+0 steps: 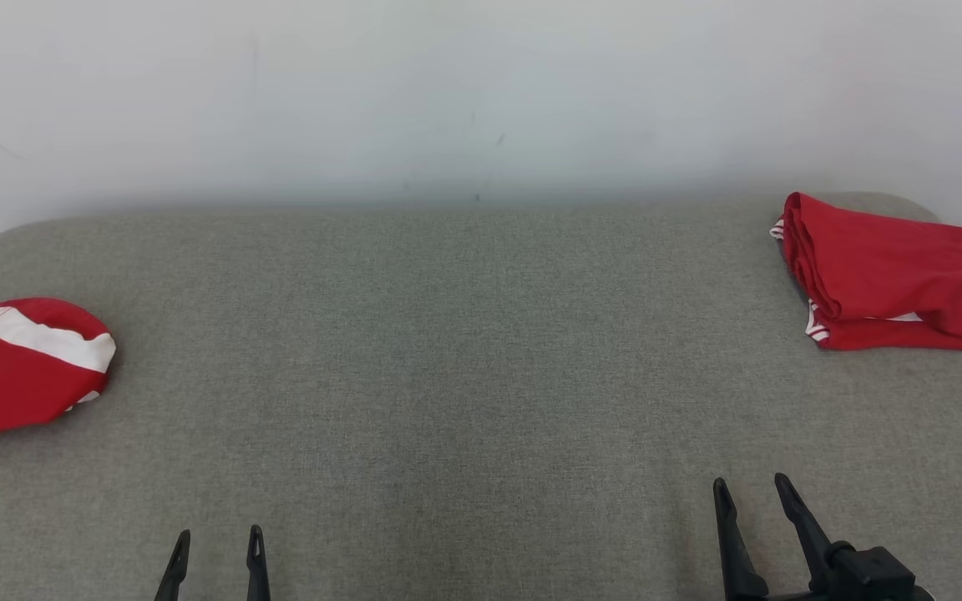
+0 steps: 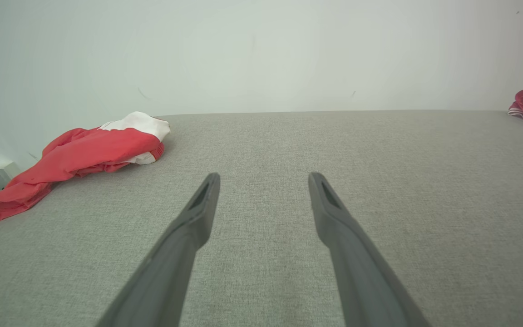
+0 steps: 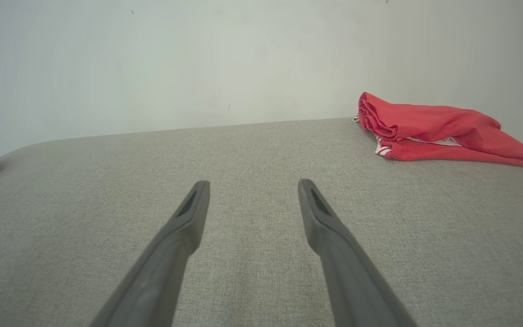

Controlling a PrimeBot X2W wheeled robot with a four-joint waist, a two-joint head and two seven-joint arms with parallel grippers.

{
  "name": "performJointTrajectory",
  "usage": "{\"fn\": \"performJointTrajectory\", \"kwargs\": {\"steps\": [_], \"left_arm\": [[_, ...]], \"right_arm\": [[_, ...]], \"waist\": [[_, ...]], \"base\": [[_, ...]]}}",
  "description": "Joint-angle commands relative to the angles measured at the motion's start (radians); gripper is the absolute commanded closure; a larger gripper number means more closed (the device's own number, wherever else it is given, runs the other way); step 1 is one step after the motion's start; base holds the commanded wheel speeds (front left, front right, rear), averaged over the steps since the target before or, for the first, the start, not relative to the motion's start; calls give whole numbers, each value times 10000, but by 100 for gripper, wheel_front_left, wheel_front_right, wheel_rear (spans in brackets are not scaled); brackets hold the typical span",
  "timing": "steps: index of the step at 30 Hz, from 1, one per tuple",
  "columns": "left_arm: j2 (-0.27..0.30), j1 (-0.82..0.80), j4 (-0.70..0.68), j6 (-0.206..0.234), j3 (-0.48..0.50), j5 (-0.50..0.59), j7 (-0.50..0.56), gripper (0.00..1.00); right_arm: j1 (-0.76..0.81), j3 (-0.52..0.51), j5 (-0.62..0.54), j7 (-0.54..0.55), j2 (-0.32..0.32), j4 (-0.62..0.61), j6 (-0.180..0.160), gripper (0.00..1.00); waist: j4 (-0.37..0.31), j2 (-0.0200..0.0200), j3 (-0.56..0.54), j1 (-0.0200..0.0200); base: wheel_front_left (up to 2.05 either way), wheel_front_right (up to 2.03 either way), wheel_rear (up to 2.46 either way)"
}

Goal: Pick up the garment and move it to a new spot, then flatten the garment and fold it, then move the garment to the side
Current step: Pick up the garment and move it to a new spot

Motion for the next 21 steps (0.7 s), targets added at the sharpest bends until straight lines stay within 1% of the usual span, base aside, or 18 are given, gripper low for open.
{"fn": "performJointTrajectory", "kwargs": {"steps": [1,6,7,11,18,19,21], "left_arm": [[-17,64,15,18,15,-58,-32,0],[-17,53,31,34,65,-82,-32,0],[-17,32,-29,-24,48,-168,-32,0],[-14,74,-23,70,95,-186,-32,0],[-14,57,29,184,254,-422,-32,0],[-14,57,29,184,254,-422,-32,0],[-13,47,129,199,309,-525,-32,0]], "right_arm": [[110,-20,-6,0,19,42,13,0],[128,-37,-51,0,19,49,13,0],[142,-59,-47,-2,19,35,13,0],[222,-19,-62,0,19,35,13,0],[313,-67,-2,0,19,36,13,0],[313,-67,-2,0,19,36,13,0],[334,-65,8,0,19,29,13,0]], "waist": [[27,0,-12,0],[141,0,-35,0],[191,0,-36,0],[486,0,-43,0],[1473,0,-59,0],[1473,0,-59,0],[1832,0,-62,0]], "base": [[0,0,0],[0,0,0],[0,0,0],[0,0,0],[0,0,0],[0,0,0],[0,0,0]]}}
